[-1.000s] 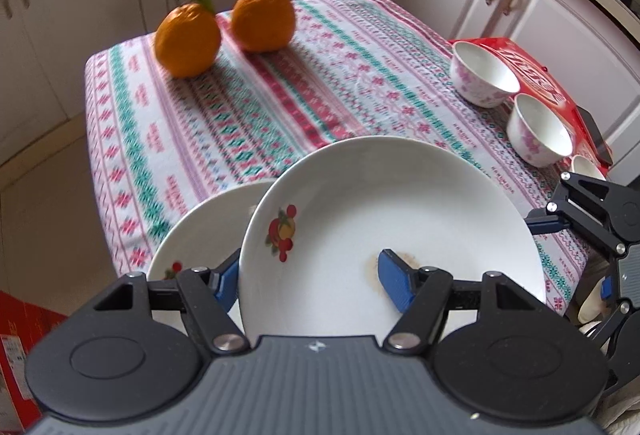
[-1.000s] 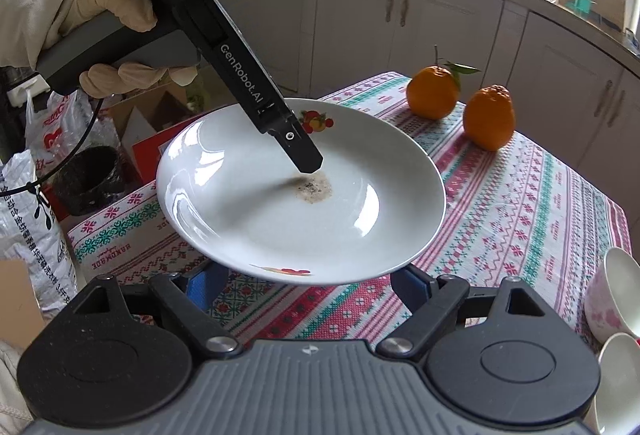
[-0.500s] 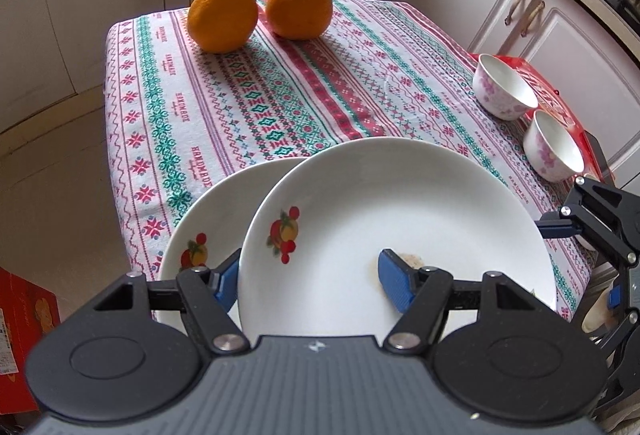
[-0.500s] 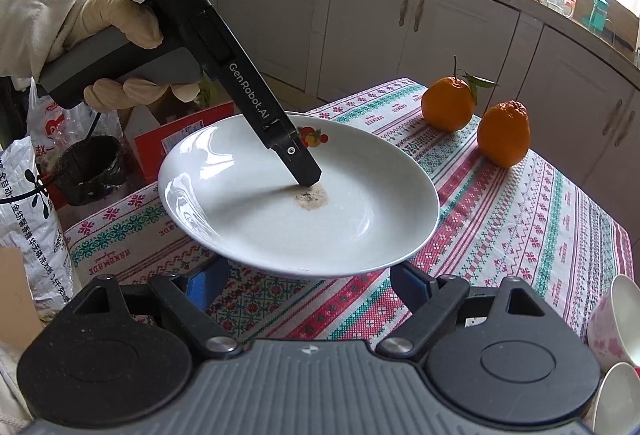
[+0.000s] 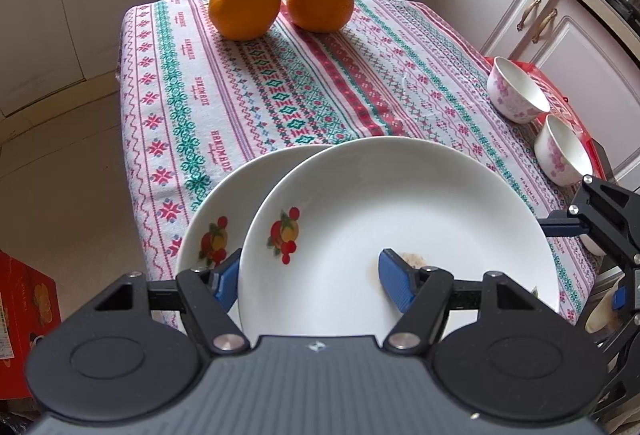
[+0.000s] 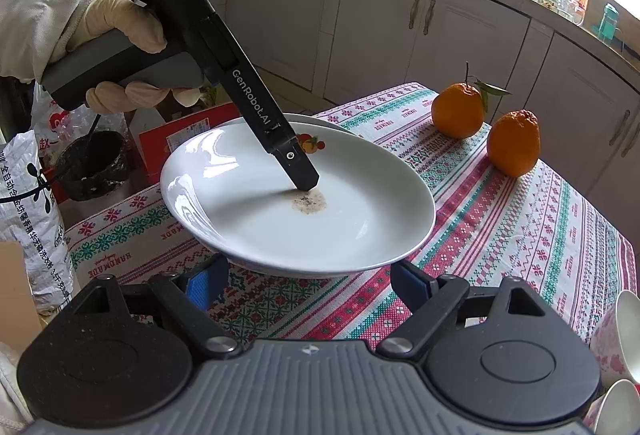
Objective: Organize plates and bowls
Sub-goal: 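Lift the stained plate with the left gripper and carry it toward the stacked plates, then lower the stained plate onto the plate stack and open the left gripper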
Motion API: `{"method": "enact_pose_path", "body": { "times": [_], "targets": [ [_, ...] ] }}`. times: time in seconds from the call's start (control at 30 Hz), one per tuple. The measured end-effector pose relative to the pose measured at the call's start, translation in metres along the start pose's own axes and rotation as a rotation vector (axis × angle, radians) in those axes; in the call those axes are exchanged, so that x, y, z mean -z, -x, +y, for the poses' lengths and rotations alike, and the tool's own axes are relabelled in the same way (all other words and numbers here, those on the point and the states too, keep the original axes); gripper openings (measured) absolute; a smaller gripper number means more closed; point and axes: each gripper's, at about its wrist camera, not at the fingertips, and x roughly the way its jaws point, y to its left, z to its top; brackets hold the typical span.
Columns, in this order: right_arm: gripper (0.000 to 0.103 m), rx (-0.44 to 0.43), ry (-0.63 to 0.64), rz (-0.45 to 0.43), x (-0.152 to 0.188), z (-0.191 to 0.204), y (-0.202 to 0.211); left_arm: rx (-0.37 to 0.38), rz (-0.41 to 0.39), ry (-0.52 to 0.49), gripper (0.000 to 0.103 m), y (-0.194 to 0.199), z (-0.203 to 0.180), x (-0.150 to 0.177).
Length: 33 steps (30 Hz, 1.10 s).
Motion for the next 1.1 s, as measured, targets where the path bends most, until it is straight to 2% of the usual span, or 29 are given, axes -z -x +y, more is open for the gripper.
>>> {"method": "enact_pose_path", "body": {
  "times": [0.27, 1.1],
  "targets": [
    [0.091, -0.017, 0.007, 0.001, -0.001, 0.002, -0.005, -0.023, 0.011, 0.009, 0.069, 0.002, 0.004, 0.003],
    [0.091, -0.07, -0.027, -0.011, 0.0, -0.007, -0.013, -0.031, -0.018, 0.053, 0.07, 0.026, 0.015, 0.011]
  ]
}}
